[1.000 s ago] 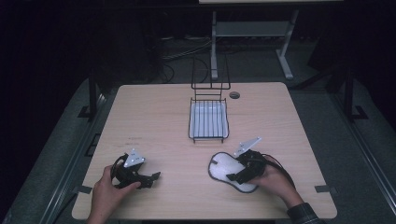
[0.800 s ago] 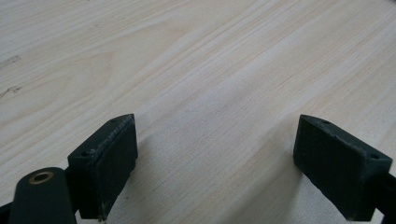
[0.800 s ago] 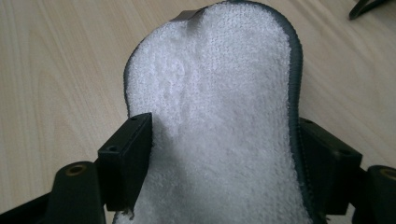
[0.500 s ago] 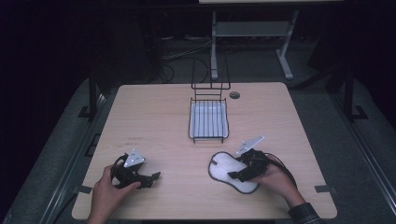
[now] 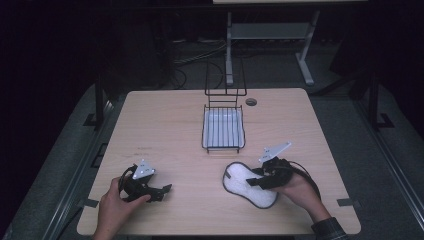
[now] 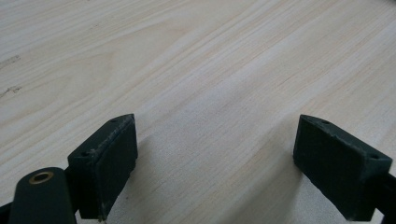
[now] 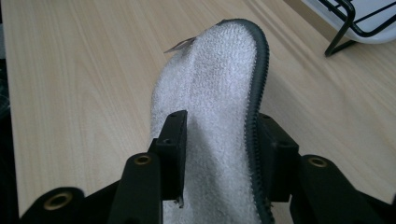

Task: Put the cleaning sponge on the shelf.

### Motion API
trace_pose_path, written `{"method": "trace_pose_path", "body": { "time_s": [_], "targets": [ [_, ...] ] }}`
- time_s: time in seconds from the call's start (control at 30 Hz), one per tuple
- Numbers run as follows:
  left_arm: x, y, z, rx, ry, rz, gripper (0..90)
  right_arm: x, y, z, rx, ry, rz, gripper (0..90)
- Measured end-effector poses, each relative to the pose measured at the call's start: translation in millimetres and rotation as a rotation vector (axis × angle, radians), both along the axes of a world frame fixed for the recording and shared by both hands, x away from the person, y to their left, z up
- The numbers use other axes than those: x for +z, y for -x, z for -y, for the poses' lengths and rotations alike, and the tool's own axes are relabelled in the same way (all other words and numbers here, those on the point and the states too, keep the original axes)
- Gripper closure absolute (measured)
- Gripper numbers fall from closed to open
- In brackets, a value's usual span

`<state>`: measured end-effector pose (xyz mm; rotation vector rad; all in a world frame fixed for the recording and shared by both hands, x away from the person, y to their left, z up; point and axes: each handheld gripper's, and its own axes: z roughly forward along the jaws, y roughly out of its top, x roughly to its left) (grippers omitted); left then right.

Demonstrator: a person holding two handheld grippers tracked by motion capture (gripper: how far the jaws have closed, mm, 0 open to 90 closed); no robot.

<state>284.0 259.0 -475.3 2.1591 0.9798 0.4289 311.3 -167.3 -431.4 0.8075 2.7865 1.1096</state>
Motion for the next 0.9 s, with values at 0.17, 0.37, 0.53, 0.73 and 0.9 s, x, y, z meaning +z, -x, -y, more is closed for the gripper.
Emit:
{"method": "trace_pose_path", "body": {
  "time_s": [0.17,0.37,0.53,0.73,0.9],
  "targets": [
    [0.0,0.0,0.0,0.000,0.000,0.000,13.0,3.7,-0.2,2.8,0.007,-0.028,-0.020,64.5],
    [0.0,0.0,0.0,0.000,0.000,0.000,13.0,9.2,0.9,3.7,0.032,-0.060,-0.040,69.5],
    [-0.1,0.0,0.2,0.002,0.002,0.001,13.0,13.8,4.4,3.4,0.040,-0.068,-0.040,70.9],
    [-0.1,0.0,0.2,0.002,0.003,0.001,13.0,19.7,7.6,5.5,0.041,-0.084,-0.007,74.5],
    [0.0,0.0,0.0,0.000,0.000,0.000,13.0,25.9,10.3,6.4,0.040,-0.097,0.020,77.4]
  ]
}}
